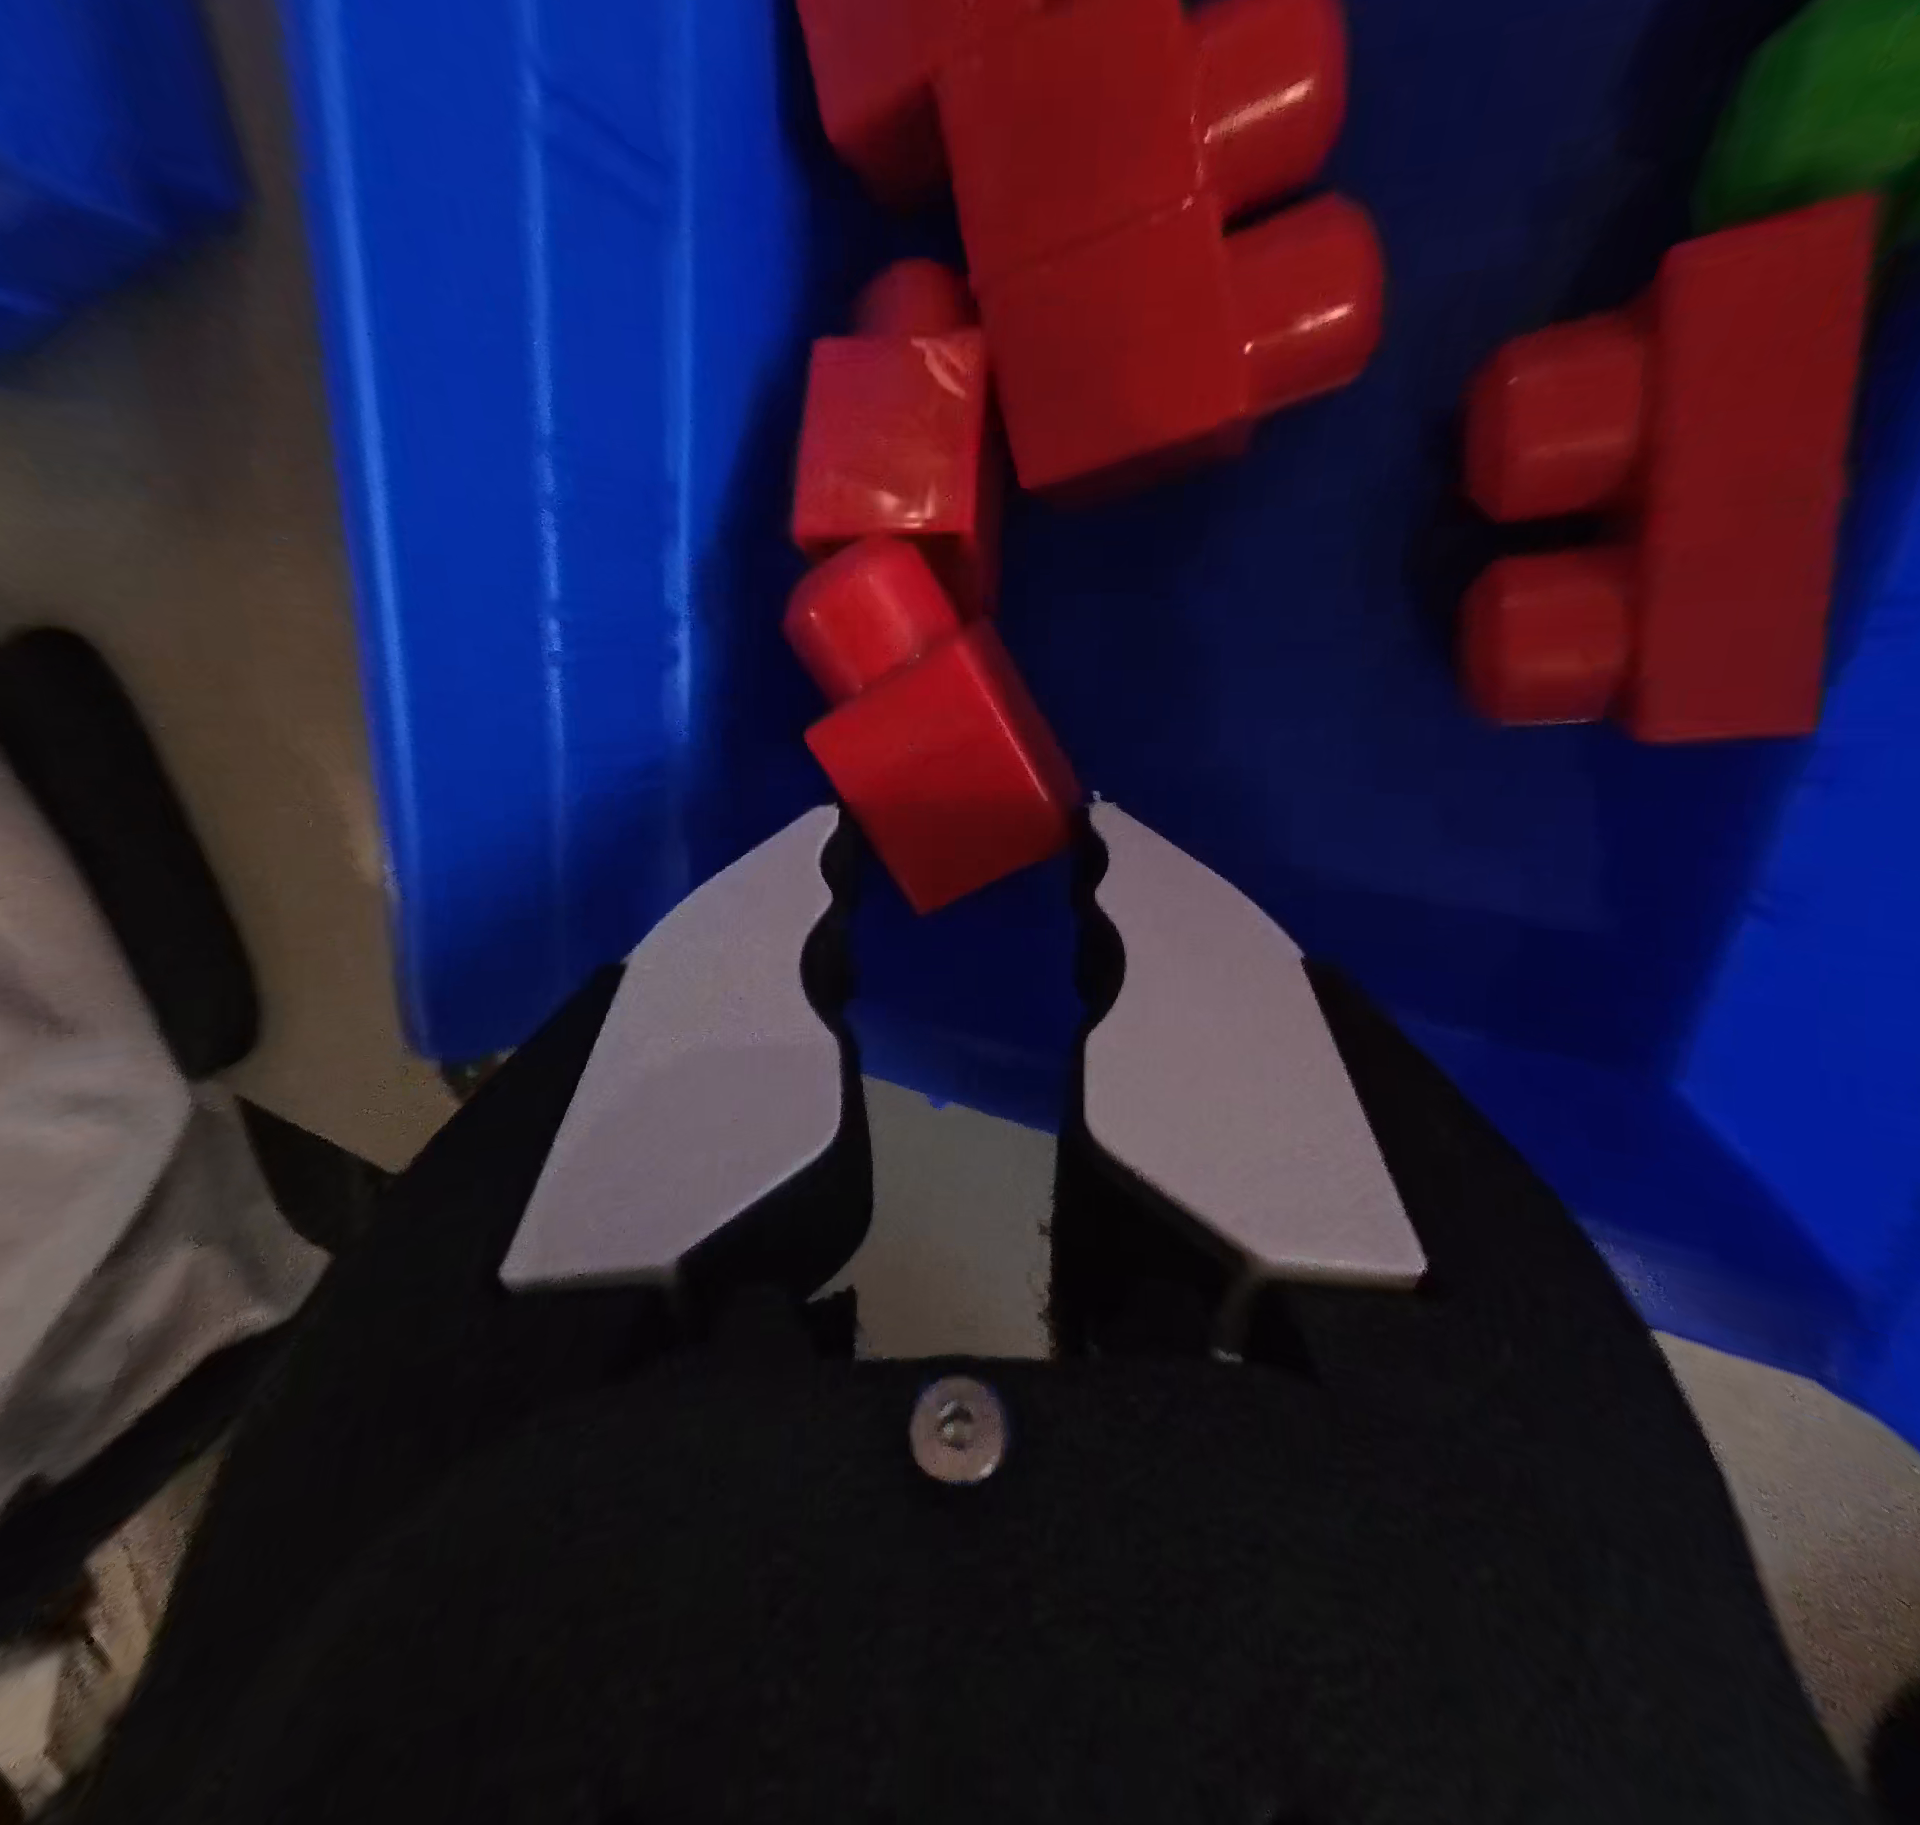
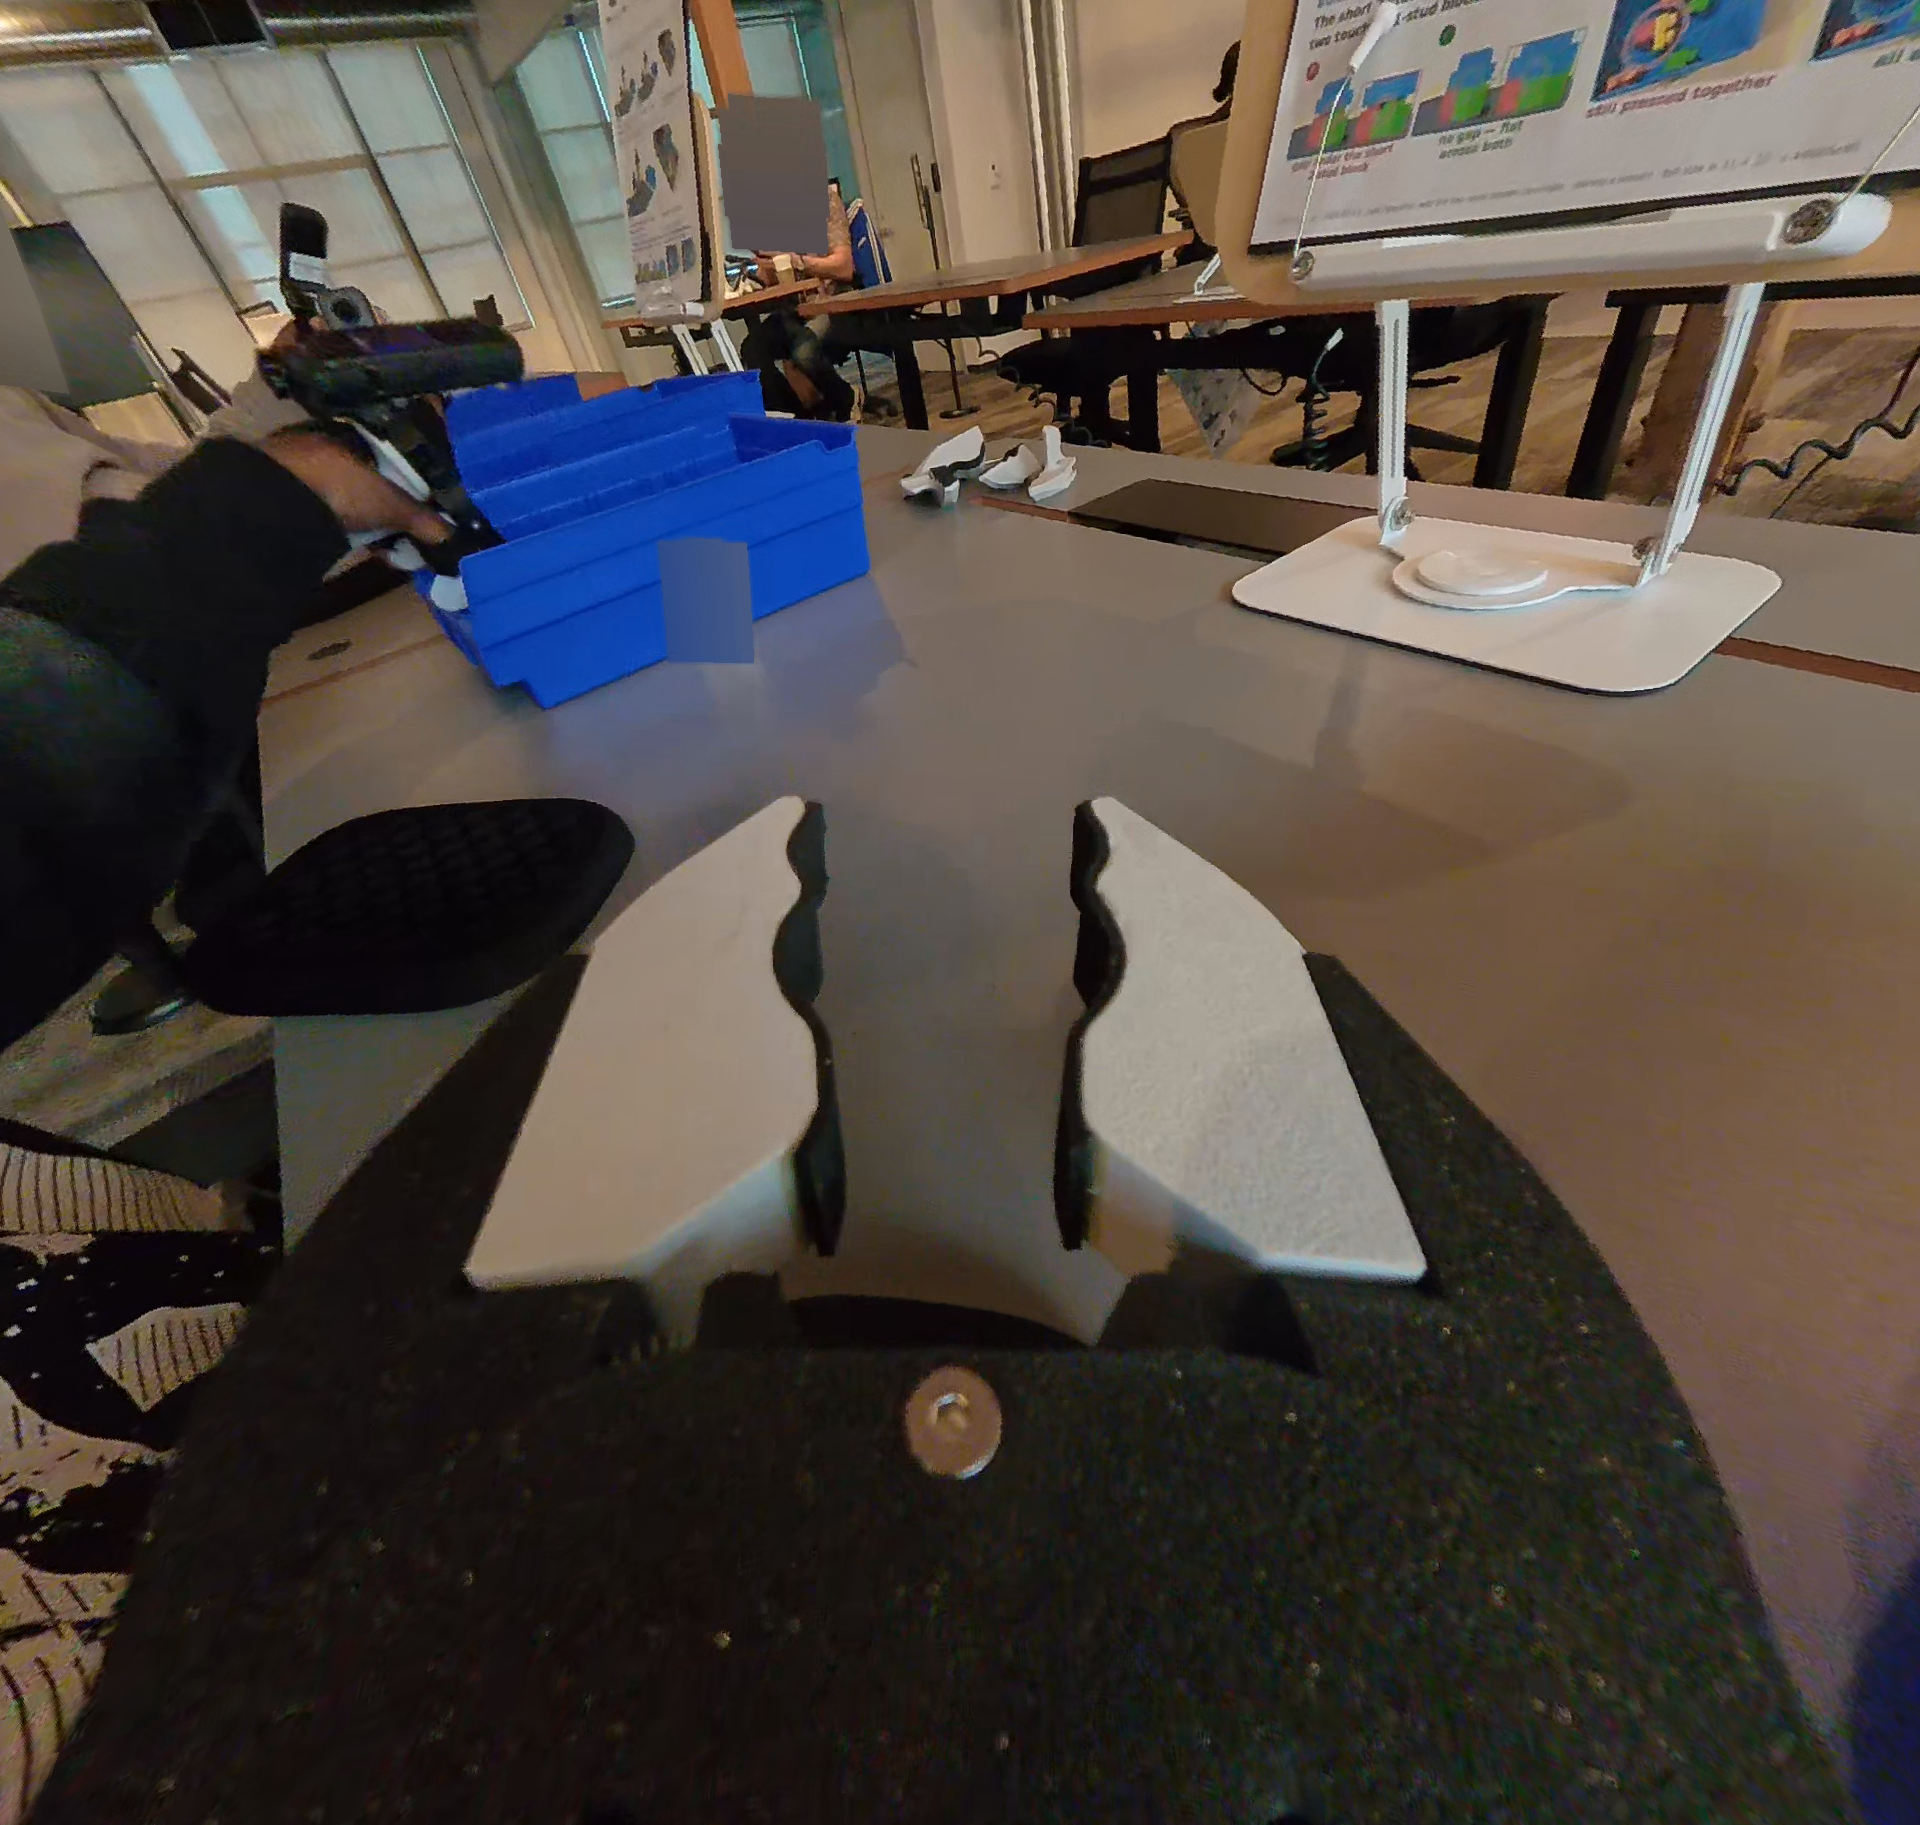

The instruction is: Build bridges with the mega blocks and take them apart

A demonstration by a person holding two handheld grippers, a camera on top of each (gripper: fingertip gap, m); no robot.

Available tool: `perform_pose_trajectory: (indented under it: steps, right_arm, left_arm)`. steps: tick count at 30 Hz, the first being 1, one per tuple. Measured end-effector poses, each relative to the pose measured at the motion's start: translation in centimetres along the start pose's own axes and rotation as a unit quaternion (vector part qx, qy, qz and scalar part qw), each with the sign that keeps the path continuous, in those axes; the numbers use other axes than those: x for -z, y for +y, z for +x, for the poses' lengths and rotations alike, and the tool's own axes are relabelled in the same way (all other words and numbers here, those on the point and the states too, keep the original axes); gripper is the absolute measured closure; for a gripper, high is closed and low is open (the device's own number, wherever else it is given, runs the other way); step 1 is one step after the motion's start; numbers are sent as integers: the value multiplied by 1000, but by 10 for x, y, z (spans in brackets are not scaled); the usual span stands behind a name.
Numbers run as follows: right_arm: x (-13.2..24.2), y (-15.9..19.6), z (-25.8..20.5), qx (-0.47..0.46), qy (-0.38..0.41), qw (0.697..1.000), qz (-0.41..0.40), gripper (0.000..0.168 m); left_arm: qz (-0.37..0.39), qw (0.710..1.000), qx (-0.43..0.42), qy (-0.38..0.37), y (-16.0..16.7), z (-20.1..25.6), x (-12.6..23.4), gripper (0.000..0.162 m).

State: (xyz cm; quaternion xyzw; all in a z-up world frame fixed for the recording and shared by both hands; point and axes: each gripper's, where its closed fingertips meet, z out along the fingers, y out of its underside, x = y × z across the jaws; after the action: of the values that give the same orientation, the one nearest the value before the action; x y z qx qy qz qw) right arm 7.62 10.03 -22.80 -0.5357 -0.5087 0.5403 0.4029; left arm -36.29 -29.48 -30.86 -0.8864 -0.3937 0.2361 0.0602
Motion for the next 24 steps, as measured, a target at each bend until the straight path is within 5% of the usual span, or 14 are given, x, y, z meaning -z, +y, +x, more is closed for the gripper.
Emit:
perform_pose_trajectory:
  steps: [10,24]
  right_arm:
    - [-13,12,-8,49,-12,998,-45,123]
    - [-19,2,-48,145,-44,983,-103,121]
  left_arm:
    - [214,966,-78,-126,-22,18,96,123]
    - [349,915,-172,-108,-24,105,184,123]
